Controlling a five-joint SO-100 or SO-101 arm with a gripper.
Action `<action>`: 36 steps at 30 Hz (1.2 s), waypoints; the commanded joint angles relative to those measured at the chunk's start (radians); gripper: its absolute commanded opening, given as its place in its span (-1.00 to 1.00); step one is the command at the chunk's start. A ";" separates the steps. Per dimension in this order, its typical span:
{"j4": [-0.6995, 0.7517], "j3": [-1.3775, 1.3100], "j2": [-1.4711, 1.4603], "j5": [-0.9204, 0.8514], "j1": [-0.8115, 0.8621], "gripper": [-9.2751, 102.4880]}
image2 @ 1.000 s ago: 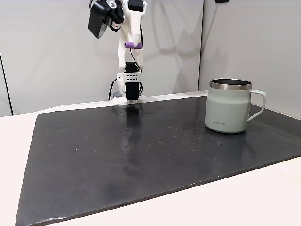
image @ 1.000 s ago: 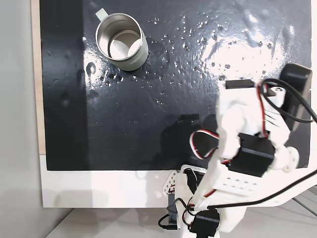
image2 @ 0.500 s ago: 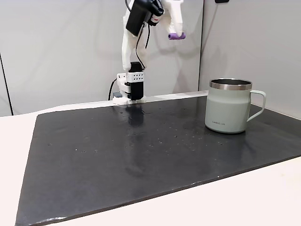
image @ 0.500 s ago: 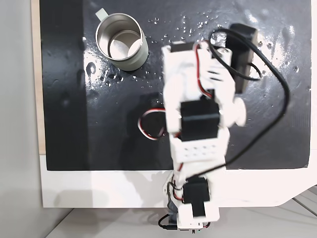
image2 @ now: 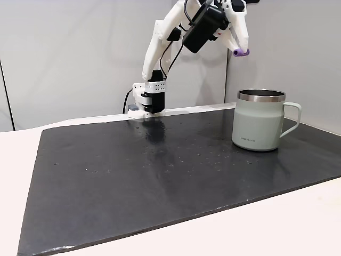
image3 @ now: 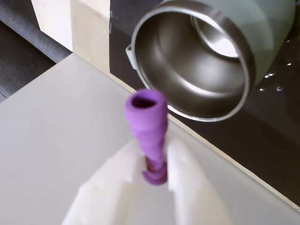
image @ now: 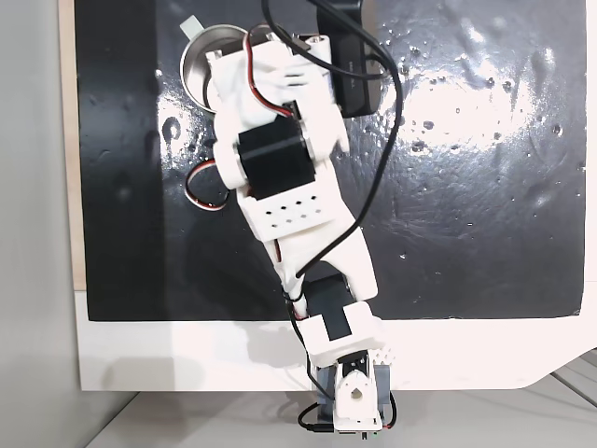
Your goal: Grasp a pengrip and put it in the cup.
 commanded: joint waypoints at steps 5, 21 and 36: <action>-0.046 -0.175 -0.080 0.000 -0.067 -0.83; -0.049 -0.242 -0.124 -0.020 -0.124 -0.56; 0.002 -0.268 -0.118 -0.012 -0.118 -0.19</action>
